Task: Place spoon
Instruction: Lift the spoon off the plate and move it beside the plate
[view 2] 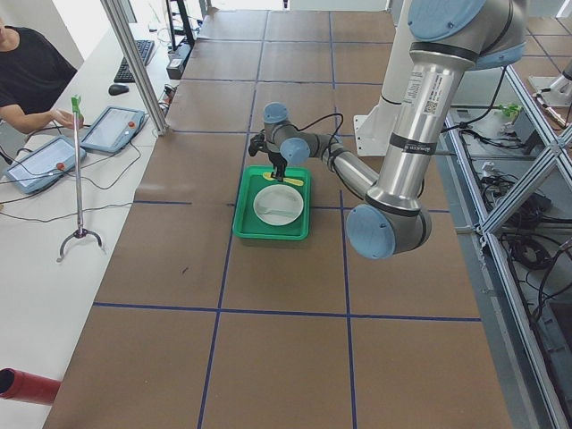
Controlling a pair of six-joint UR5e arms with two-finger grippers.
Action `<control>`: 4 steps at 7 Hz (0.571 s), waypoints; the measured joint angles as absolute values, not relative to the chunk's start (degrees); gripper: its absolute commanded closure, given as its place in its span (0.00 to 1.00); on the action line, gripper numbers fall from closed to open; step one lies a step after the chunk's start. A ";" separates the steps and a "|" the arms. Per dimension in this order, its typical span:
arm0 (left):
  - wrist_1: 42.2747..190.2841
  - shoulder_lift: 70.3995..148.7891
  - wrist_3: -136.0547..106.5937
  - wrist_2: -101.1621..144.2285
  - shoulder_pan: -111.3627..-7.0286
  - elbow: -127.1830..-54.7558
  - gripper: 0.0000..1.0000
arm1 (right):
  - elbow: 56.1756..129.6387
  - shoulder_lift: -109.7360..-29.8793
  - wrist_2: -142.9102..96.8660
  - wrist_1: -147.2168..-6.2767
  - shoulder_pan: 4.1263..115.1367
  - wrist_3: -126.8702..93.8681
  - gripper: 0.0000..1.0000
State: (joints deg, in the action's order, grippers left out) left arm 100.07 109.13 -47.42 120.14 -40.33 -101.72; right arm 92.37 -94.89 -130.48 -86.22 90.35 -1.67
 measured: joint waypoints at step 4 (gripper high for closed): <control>99.97 112.90 -54.05 120.44 -38.80 -95.76 1.00 | 92.37 -94.91 -130.48 -86.22 90.35 -1.67 0.00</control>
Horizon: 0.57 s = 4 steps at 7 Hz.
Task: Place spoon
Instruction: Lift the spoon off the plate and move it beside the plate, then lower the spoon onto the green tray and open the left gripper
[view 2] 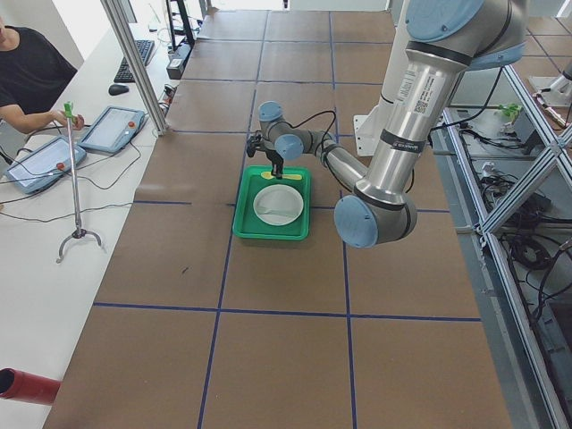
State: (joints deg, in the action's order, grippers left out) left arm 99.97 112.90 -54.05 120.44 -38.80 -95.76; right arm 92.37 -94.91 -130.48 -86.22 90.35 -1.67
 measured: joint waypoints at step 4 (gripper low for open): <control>100.09 114.30 -54.95 120.41 -37.84 -93.33 0.49 | 92.37 -94.91 -130.47 -86.22 90.35 -1.67 0.00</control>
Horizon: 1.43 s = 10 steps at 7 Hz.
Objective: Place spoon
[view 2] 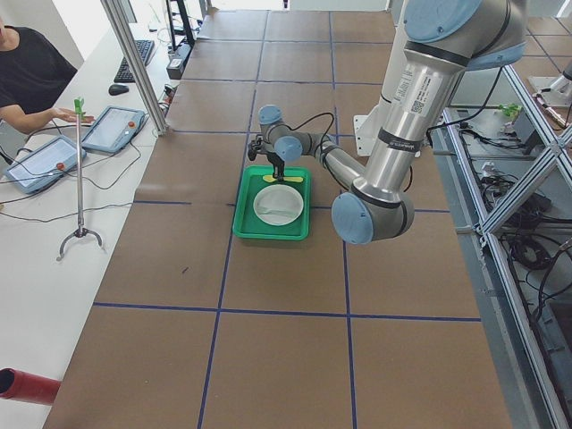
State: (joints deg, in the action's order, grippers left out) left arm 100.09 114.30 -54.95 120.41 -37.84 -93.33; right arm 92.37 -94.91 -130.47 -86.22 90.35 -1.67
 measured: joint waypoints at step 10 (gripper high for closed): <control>98.91 106.44 -35.67 128.75 -66.40 -101.76 0.27 | 92.37 -94.91 -130.49 -86.22 90.35 -1.67 0.00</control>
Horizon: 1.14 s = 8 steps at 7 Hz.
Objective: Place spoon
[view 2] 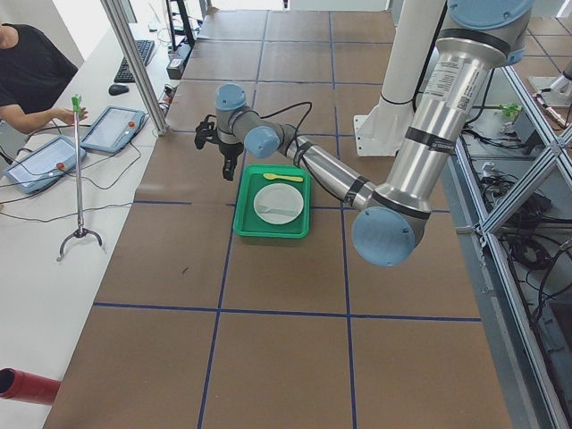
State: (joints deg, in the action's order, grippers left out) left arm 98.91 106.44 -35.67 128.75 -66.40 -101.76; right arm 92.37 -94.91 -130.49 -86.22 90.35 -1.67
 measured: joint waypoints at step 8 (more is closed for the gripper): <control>95.44 93.08 7.34 134.13 -96.09 -85.59 0.00 | 92.32 -94.86 -130.45 -86.22 90.35 -1.67 0.00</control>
